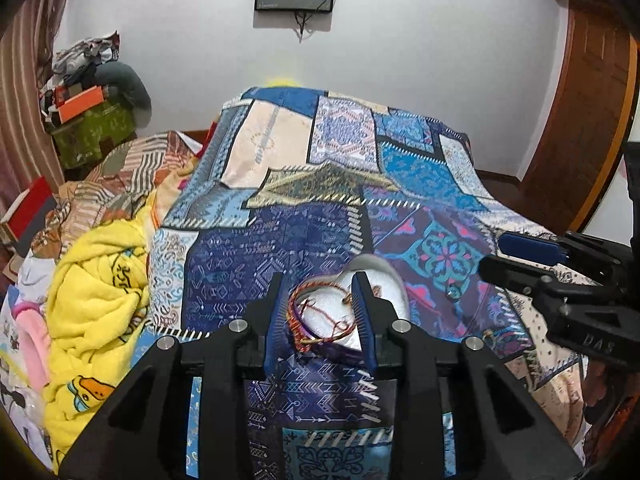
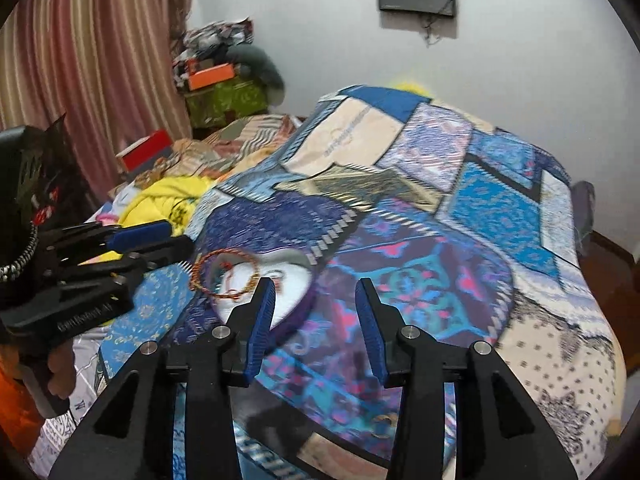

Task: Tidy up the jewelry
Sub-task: 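Lower both items over the heart tin and open both grippers to drop them, then move the left gripper to a gold ring on the quilt and grasp it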

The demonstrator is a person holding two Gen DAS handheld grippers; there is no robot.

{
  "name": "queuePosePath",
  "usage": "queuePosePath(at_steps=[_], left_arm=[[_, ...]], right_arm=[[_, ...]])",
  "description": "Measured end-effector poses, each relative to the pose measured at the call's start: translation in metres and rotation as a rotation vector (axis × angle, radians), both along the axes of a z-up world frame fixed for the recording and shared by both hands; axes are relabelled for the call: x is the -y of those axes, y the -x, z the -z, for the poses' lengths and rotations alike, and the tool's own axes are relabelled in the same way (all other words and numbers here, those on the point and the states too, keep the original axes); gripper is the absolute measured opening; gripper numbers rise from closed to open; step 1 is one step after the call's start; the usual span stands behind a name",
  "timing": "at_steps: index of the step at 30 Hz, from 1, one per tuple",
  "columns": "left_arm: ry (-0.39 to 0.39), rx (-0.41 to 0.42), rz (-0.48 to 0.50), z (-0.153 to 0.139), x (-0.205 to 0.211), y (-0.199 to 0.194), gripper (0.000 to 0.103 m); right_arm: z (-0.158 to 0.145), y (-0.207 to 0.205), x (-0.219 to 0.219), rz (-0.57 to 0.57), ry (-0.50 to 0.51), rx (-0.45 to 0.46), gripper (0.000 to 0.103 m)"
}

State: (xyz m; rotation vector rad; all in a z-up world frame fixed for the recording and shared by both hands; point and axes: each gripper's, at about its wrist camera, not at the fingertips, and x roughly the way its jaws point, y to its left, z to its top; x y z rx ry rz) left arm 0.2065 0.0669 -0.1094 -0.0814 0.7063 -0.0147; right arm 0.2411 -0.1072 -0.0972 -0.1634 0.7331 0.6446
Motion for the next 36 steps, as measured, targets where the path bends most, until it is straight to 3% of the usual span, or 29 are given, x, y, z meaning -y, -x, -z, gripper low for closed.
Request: queuePosePath(at_steps=[7, 14, 26, 31, 36], left_arm=[[-0.009, 0.021, 0.058, -0.015, 0.028, 0.005, 0.034], [0.009, -0.006, 0.162, -0.007, 0.07, 0.0, 0.034], [-0.007, -0.165, 0.365, 0.045, 0.141, -0.013, 0.034], [0.003, -0.237, 0.392, 0.07, 0.158, -0.024, 0.033], [0.06, -0.318, 0.401, 0.092, 0.163, -0.036, 0.024]], right_arm=[[-0.01, 0.001, 0.042, 0.097, -0.022, 0.009, 0.038], [-0.006, 0.006, 0.075, 0.185, 0.003, 0.008, 0.038], [0.021, 0.003, 0.115, 0.258, 0.017, -0.057, 0.038], [0.033, -0.003, 0.124, 0.282, 0.01, -0.093, 0.038], [0.04, -0.006, 0.127, 0.288, -0.002, -0.114, 0.038]])
